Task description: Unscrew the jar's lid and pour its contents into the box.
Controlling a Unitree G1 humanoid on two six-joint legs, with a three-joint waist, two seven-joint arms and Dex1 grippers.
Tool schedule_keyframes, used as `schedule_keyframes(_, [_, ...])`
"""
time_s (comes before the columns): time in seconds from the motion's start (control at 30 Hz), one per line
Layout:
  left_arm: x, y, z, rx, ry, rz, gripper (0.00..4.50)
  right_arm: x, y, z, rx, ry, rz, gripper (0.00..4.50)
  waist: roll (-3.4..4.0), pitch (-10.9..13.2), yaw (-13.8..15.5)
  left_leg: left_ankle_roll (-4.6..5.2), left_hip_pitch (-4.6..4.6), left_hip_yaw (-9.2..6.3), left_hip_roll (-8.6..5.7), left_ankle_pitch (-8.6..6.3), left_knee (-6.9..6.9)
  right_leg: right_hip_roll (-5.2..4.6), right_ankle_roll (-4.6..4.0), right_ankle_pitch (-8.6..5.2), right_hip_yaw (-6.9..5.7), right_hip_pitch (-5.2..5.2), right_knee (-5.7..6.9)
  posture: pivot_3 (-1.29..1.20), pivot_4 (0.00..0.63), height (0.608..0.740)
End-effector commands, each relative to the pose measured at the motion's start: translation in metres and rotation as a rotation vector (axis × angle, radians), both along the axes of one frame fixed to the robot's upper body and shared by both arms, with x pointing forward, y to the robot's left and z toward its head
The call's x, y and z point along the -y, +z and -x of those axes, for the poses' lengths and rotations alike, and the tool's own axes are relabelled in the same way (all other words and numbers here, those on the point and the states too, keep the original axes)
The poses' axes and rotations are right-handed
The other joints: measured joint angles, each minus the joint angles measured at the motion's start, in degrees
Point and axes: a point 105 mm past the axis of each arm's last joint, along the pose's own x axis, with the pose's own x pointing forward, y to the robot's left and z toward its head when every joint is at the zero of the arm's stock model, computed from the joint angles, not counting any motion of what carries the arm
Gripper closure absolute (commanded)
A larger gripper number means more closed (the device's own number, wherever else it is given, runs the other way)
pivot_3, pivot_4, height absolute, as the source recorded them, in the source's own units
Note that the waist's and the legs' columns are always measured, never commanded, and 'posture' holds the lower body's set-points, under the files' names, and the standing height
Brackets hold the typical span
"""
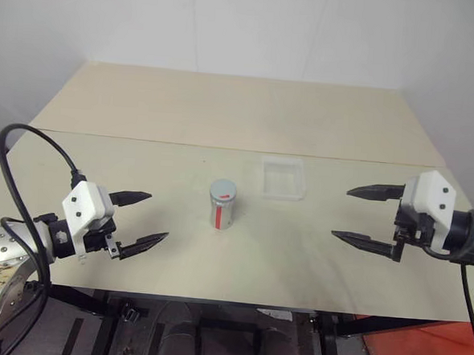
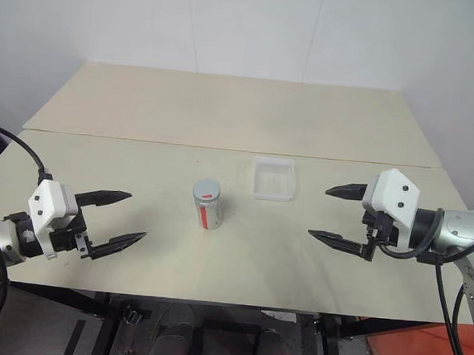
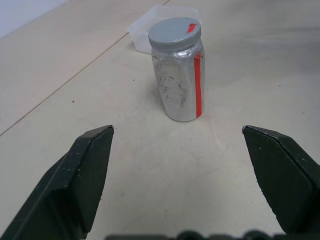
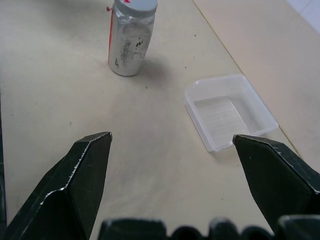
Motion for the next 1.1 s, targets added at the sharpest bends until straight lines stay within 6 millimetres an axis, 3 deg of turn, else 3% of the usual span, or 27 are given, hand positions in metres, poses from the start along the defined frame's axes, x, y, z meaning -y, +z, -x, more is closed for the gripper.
schedule_keyframes(0.03, [0.006,0.010,-0.007,0.122,0.067,0.048,0.02,0.001,0.004,0.003,0.042,-0.007,0.045,0.00,0.02,0.0,0.1,0.00,0.00,0.00,0.00,0.00,0.00,0.00,0.00,0.00,0.00,0.01,-0.01,0.00,0.150,0.740])
schedule_keyframes(0.3, [0.041,-0.033,0.007,0.214,0.252,0.327,0.02,0.001,-0.004,0.002,0.024,-0.021,0.047,0.00,-0.03,0.0,-0.1,0.01,-0.01,0.01,-0.09,0.00,0.02,-0.07,0.06,0.06,0.07,0.05,-0.01,0.00,0.150,0.740])
schedule_keyframes(0.47, [0.063,-0.052,-0.002,0.238,0.358,0.426,0.02,0.001,-0.005,-0.002,0.026,-0.019,0.052,0.00,-0.03,0.0,0.3,0.07,0.04,-0.07,-0.14,0.04,0.15,-0.04,-0.11,-0.05,0.07,0.15,-0.04,0.00,0.150,0.740])
schedule_keyframes(0.67, [0.097,-0.061,-0.015,0.220,0.382,0.475,0.02,-0.001,-0.005,0.001,0.017,-0.011,0.058,0.00,-0.03,0.0,0.1,0.09,0.01,-0.07,-0.16,0.05,0.17,-0.03,0.31,0.09,0.11,0.13,-0.05,0.00,0.150,0.740])
schedule_keyframes(1.1, [0.105,-0.071,-0.034,0.226,0.569,0.519,0.02,0.004,0.001,0.008,0.017,-0.041,0.081,0.00,-0.04,0.0,0.1,0.09,-0.02,-0.11,-0.20,0.05,0.16,-0.03,0.39,0.09,0.12,0.12,-0.07,0.00,0.150,0.740])
